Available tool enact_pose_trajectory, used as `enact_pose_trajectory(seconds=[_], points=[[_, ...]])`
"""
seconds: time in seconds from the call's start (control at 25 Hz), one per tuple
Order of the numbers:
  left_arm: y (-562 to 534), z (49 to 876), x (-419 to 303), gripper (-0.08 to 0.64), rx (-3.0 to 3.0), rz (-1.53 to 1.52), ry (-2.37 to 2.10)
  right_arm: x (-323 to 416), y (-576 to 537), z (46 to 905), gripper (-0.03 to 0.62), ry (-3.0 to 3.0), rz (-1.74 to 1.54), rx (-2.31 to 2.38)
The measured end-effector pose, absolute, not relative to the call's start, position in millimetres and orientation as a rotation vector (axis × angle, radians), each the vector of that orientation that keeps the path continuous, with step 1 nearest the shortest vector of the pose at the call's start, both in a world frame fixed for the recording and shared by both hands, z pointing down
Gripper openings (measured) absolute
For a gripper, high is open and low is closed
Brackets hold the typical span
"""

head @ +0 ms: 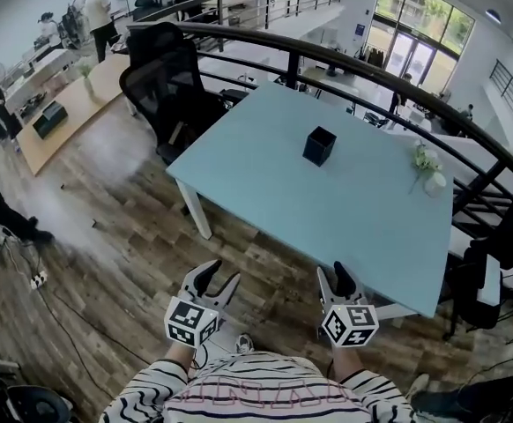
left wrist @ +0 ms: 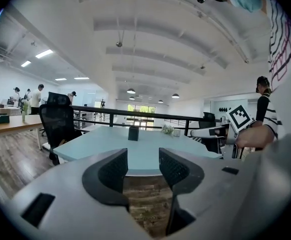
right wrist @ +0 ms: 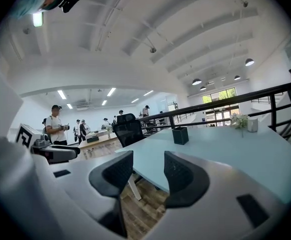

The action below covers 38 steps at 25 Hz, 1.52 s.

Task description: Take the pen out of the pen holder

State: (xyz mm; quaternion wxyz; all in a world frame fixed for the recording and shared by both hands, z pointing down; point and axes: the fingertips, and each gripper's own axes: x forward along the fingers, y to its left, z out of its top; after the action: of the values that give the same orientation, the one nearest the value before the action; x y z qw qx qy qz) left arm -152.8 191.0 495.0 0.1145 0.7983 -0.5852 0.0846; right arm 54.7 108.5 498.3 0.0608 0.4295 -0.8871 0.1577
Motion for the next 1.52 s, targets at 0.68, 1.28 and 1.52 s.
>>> enact_pose_trajectory(seconds=[0.68, 1.28, 1.52], points=[[99.5, 516.7, -191.2, 0.173, 2.382, 0.246, -1.604, 19.8, 33.8, 518.7, 0.187, -2.608, 0.512, 1.384], [-42.1, 516.6, -159.6, 0.173, 2.378, 0.282, -1.621, 44.6, -108.8, 525.8, 0.187, -2.624, 0.518, 1.334], [-96.5, 517.9, -157.7, 0.173, 2.363, 0.280, -1.643, 43.5, -161.9, 528.0, 0.187, -2.631, 0.510, 1.292]])
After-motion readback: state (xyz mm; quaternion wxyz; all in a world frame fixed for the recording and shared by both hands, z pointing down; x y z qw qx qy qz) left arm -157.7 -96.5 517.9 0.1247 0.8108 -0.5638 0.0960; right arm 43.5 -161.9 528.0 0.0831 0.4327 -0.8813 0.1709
